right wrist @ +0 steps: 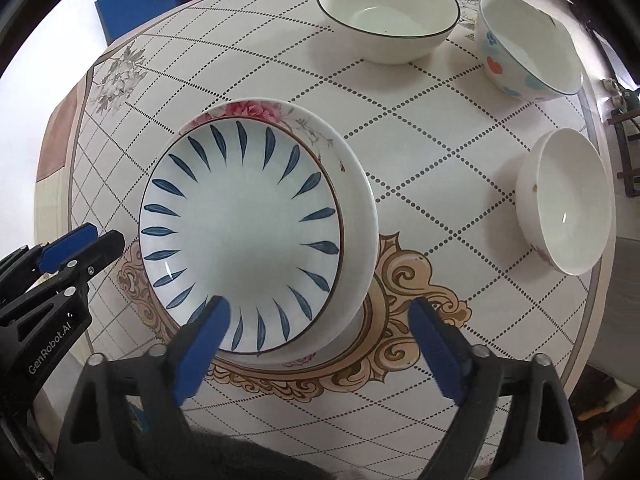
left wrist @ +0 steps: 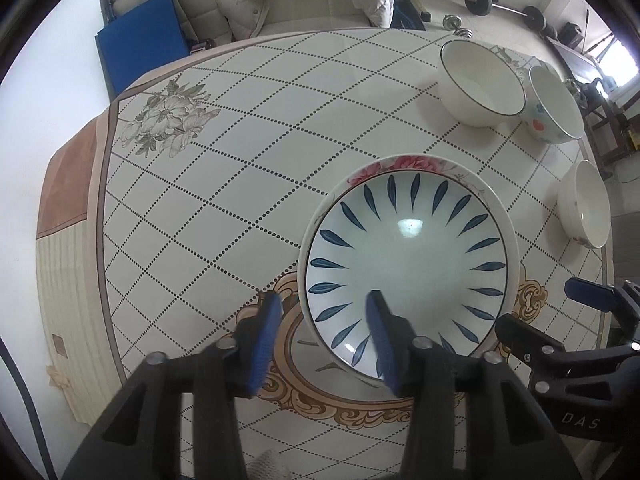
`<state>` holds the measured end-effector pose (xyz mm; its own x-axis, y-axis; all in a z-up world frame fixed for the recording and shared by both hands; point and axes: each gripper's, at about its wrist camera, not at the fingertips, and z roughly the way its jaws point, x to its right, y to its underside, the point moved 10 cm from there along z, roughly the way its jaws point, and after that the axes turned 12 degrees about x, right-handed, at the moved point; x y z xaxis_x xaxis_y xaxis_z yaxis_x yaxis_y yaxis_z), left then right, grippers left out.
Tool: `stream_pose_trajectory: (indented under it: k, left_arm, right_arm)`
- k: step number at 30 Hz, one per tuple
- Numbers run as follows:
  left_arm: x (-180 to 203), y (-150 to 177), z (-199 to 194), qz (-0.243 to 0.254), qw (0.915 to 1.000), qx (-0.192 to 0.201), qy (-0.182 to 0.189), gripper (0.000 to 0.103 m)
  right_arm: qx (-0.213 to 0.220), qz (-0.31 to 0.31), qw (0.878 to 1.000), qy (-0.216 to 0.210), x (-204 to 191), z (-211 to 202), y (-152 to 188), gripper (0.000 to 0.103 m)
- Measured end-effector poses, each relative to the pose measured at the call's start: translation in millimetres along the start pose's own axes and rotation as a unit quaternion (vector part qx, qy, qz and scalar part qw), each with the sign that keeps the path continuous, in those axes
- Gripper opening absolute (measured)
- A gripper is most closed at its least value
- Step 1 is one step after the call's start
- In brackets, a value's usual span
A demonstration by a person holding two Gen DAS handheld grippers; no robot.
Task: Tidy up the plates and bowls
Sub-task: 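Open both grippers and pull them back from the plate stack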
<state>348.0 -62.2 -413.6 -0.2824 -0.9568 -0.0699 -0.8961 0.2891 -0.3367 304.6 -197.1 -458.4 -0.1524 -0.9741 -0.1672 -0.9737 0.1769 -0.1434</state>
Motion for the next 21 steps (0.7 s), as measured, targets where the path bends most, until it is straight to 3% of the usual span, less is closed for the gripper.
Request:
stream_pose_trajectory:
  k: [3,6,21]
  left_arm:
    - [-3,-7,-12,-0.002,0.9996,0.027,-0.007,0.083]
    - [-3,-8,-28,-0.012,0.9989,0.044,-0.008,0.091]
    - [10,8,-142,-0.051,0.9914,0.12,-0.015,0.091]
  right_arm:
    - [0.028,0.001,1.0,0.013,3,-18,3,0.097]
    - [0.059,-0.012,0.998,0.036,7,-44,3,0.098]
    - [0.172,-0.024,0.984,0.04,8,-180,26,0.099]
